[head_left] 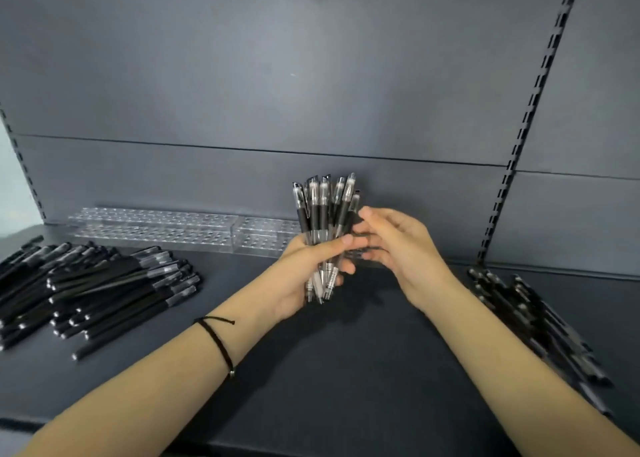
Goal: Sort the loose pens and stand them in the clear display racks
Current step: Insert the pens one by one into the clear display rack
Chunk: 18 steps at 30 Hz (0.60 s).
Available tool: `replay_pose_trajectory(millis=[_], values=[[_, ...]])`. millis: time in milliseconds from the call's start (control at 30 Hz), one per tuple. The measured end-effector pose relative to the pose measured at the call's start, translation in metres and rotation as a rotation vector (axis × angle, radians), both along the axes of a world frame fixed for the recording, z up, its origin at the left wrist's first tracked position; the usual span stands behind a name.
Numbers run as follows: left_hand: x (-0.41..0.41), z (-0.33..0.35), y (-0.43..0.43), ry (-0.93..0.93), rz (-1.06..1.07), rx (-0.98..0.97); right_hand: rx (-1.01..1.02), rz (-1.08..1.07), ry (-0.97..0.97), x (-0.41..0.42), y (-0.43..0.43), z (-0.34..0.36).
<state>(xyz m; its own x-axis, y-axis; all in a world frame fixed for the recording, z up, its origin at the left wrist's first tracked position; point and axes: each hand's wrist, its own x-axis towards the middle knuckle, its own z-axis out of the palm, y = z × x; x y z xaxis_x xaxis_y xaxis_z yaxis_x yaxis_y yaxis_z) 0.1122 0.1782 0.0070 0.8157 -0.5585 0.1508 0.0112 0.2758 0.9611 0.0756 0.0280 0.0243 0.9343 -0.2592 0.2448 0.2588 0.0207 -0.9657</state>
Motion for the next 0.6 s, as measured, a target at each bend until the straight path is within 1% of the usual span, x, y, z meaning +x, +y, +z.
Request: replay_pose_trajectory(millis=[100,200,300,367,467,533,600], values=[[0.016,0.002,0.047,-0.040,0.010,0.056,-0.046,0.034,0.013,0.010,0.040,-0.002],[0.030,0.004,0.084,-0.058,0.020,0.105,-0.026,0.028,0.052,0.025,0.072,-0.005],[0.041,0.006,0.109,-0.059,0.004,0.125,-0.052,0.080,0.108,0.040,0.097,-0.003],[0.051,0.011,0.121,-0.035,0.006,0.109,-0.071,0.079,0.097,0.050,0.111,-0.001],[0.073,0.016,0.135,0.024,0.040,0.055,-0.006,-0.029,0.015,0.068,0.124,0.010],[0.089,0.013,0.145,0.111,0.082,-0.031,0.039,-0.135,-0.065,0.082,0.123,0.020],[0.100,0.006,0.153,0.238,0.125,-0.140,-0.026,-0.245,-0.155,0.098,0.118,0.029]])
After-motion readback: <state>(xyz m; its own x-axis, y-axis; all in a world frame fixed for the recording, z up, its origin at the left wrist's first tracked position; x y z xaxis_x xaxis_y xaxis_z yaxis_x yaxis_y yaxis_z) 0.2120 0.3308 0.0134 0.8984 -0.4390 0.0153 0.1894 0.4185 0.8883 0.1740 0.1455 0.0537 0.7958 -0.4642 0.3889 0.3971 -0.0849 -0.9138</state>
